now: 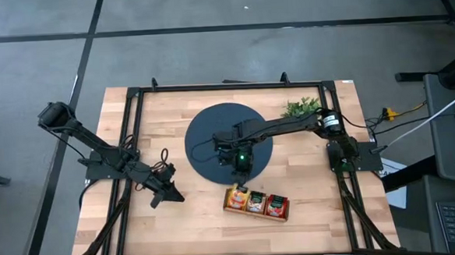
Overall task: Pick & Place Tea
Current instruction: Put the yellow tea bag into the left section of the wooden organizer, then return to Home Position
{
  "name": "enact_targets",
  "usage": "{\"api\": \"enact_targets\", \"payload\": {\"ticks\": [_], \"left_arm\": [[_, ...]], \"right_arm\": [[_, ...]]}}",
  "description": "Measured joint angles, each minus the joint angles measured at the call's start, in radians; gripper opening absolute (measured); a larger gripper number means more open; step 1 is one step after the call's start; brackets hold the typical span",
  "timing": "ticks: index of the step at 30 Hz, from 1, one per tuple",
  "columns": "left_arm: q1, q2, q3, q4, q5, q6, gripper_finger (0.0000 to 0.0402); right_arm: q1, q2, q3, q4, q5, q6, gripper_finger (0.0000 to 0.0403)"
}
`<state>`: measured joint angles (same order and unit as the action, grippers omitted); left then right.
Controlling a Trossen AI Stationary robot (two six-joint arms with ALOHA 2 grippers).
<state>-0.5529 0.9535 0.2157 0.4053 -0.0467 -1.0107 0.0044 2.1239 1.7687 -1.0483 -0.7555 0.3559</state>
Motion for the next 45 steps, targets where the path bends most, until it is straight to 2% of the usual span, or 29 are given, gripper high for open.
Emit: {"api": "enact_targets", "payload": {"ticks": [21,32,36,45], "left_arm": [[0.0,0.0,0.0,0.0,-0.016,0.0,0.0003],[0.0,0.0,0.0,0.0,-0.017,0.0,0.0003],[0.0,0.0,0.0,0.0,-0.017,0.001,0.0003],[0.0,0.0,0.0,0.001,-0.015,0.011,0.0003]], "right_arm": [[0.013,0.0,0.0,0.03,0.048,0.004,0.0012],[0.016,0.0,0.0,0.051,0.056,0.032,0.008],[0.016,0.0,0.0,0.076,0.058,0.036,0.0089],[0.016,0.0,0.0,0.184,0.062,0.242,0.0089]]}}
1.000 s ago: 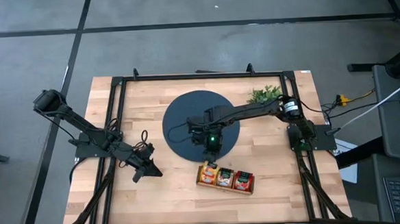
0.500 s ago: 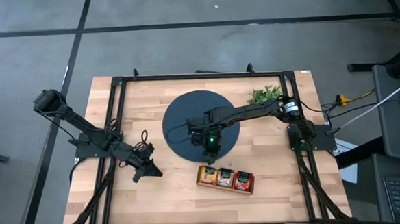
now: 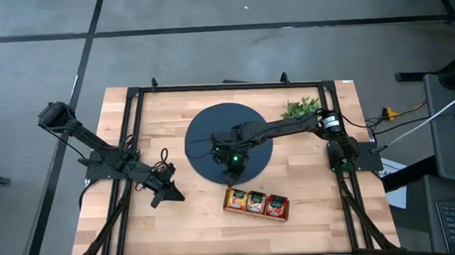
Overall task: Pick & Place Tea
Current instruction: Return to Home Position
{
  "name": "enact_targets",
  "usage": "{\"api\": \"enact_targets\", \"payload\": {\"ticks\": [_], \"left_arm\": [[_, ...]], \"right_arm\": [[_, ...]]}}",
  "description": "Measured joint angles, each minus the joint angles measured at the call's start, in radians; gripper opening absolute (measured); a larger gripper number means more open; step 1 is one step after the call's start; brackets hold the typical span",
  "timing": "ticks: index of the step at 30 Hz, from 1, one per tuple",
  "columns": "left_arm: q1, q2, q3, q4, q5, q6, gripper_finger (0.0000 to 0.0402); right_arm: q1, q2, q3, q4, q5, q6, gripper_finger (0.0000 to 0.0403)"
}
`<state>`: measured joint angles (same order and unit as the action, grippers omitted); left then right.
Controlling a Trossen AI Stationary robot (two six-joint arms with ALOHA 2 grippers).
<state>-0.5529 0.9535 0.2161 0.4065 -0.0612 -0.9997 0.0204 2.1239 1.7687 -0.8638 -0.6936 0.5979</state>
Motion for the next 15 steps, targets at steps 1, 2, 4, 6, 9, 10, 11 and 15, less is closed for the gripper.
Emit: {"api": "enact_targets", "payload": {"ticks": [1,2,4,6,9,10,11,15], "left_arm": [[0.0,0.0,0.0,0.0,0.0,0.0,0.0003],[0.0,0.0,0.0,0.0,0.0,0.0,0.0003],[0.0,0.0,0.0,0.0,-0.002,0.0,0.0003],[0.0,0.0,0.0,0.0,-0.015,0.001,0.0003],[0.0,0.0,0.0,0.001,-0.05,0.019,0.0003],[0.001,0.0,0.0,0.001,-0.054,0.02,0.0003],[0.001,0.0,0.0,0.001,-0.057,0.019,0.0003],[0.0,0.0,0.0,0.002,-0.057,0.019,0.0003]], "right_arm": [[0.0,0.0,0.0,0.029,0.016,0.034,0.0089],[0.0,0.0,0.0,0.061,0.039,0.059,0.009],[0.001,0.0,0.0,0.125,0.114,0.08,0.009],[0.002,0.0,0.0,0.192,0.15,0.081,0.009],[0.006,0.0,0.0,0.303,0.037,-0.016,0.009],[0.01,-0.003,0.0,0.347,-0.017,-0.048,0.009],[0.017,-0.009,0.0,0.389,-0.056,-0.062,0.009],[0.047,-0.083,0.001,0.421,-0.079,-0.156,0.009]]}}
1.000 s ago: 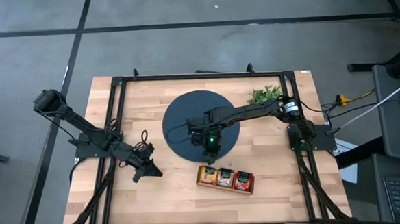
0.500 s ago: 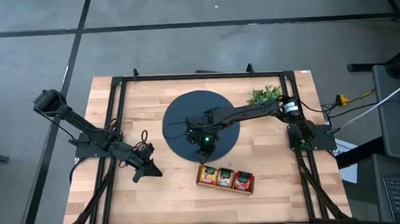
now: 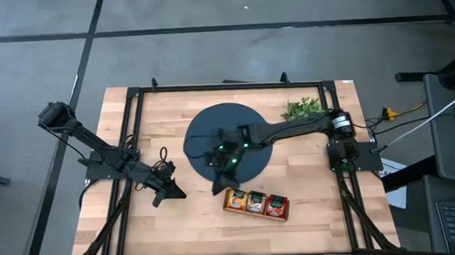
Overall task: Pick & Place Tea
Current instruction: Return to Home Position
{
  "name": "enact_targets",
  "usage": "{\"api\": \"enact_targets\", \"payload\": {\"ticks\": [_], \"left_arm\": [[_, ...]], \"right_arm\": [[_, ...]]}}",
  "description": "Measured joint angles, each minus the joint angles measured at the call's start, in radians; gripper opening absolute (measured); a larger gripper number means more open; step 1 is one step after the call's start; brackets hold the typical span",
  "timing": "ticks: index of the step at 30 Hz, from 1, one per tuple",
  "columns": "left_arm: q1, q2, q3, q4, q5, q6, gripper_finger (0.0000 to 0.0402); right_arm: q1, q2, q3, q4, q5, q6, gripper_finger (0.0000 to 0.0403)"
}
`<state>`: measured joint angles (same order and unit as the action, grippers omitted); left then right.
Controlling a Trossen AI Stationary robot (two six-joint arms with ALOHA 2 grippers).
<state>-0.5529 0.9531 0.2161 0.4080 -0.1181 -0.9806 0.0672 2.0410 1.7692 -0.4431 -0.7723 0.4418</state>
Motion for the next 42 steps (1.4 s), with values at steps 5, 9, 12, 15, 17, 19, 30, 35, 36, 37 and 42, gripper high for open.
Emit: {"api": "enact_targets", "payload": {"ticks": [5,9,12,15,17,19,30,35,36,37,42], "left_arm": [[0.0,0.0,0.0,0.01,0.0,0.0,0.0003],[0.0,0.0,0.0,0.019,-0.015,-0.004,0.0003],[0.0,0.0,0.0,0.04,-0.052,-0.003,0.0003],[0.0,0.0,0.001,0.049,-0.105,-0.004,0.0003],[0.0,0.0,0.001,0.063,-0.139,-0.011,0.0003],[0.0,0.0,0.001,0.075,-0.182,-0.015,0.0003],[0.0,0.0,0.001,0.098,-0.411,-0.028,0.0003],[0.0,0.0,0.001,0.098,-0.445,-0.031,0.0003],[0.0,0.0,0.001,0.098,-0.449,-0.031,0.0003],[0.0,0.0,0.001,0.098,-0.449,-0.031,0.0003],[0.0,0.0,0.001,0.098,-0.45,-0.031,0.0003]], "right_arm": [[0.034,-0.147,-0.022,-0.192,0.14,-0.138,0.009],[0.064,-0.312,-0.133,-0.247,0.21,-0.204,0.009],[0.076,-0.469,-0.273,-0.214,0.207,-0.215,0.009],[0.076,-0.648,-0.437,-0.111,0.206,-0.206,0.009],[0.076,-0.765,-0.548,-0.016,0.206,-0.19,0.009],[0.076,-0.876,-0.656,0.091,0.209,-0.196,0.009],[0.076,-1.32,-1.219,0.708,0.256,-0.237,0.009],[0.075,-1.439,-1.413,0.94,0.256,-0.239,0.009],[0.075,-1.462,-1.447,0.974,0.256,-0.24,0.009],[0.073,-1.484,-1.478,1.001,0.256,-0.241,0.009],[0.053,-1.598,-1.613,1.129,0.257,-0.212,0.009]]}}
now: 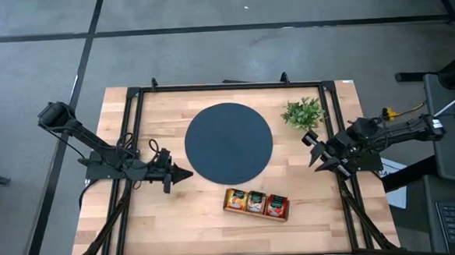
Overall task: Pick & Place Tea
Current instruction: Return to Home Position
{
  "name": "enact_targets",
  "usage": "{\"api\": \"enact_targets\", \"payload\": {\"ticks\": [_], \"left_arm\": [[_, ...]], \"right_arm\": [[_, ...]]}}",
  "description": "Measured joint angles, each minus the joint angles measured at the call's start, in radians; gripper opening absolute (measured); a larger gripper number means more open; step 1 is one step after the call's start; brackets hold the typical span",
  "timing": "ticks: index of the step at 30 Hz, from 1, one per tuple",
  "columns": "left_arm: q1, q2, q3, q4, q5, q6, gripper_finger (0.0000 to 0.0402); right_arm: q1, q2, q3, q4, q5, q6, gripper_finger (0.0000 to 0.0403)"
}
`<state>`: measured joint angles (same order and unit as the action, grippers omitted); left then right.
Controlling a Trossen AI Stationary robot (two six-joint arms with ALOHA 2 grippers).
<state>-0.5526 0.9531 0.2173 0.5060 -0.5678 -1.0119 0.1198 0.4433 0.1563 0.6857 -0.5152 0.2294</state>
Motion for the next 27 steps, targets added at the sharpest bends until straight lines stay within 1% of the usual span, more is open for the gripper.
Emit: {"api": "enact_targets", "payload": {"ticks": [7,13,15,18,22,27], "left_arm": [[0.0,0.0,0.0,-0.001,0.023,0.001,0.0004],[0.0,0.0,0.0,-0.001,0.036,0.001,0.0004],[0.0,0.0,0.0,-0.001,0.036,0.001,0.0004],[0.0,0.0,0.0,-0.001,0.035,0.001,0.0004],[0.0,0.0,0.0,-0.001,0.031,-0.051,0.0004],[0.0,0.0,0.0,-0.001,0.028,-0.1,0.0004]], "right_arm": [[-0.039,-0.113,-0.081,-0.003,0.001,0.001,0.009],[-0.093,-0.172,-0.147,-0.016,0.001,0.001,0.009],[-0.111,-0.19,-0.15,-0.048,0.008,0.002,0.009],[-0.135,-0.214,-0.15,-0.094,0.065,0.0,0.009],[-0.161,-0.248,-0.15,-0.245,0.175,0.044,0.009],[-0.165,-0.292,-0.15,-0.377,0.246,0.055,0.009]]}}
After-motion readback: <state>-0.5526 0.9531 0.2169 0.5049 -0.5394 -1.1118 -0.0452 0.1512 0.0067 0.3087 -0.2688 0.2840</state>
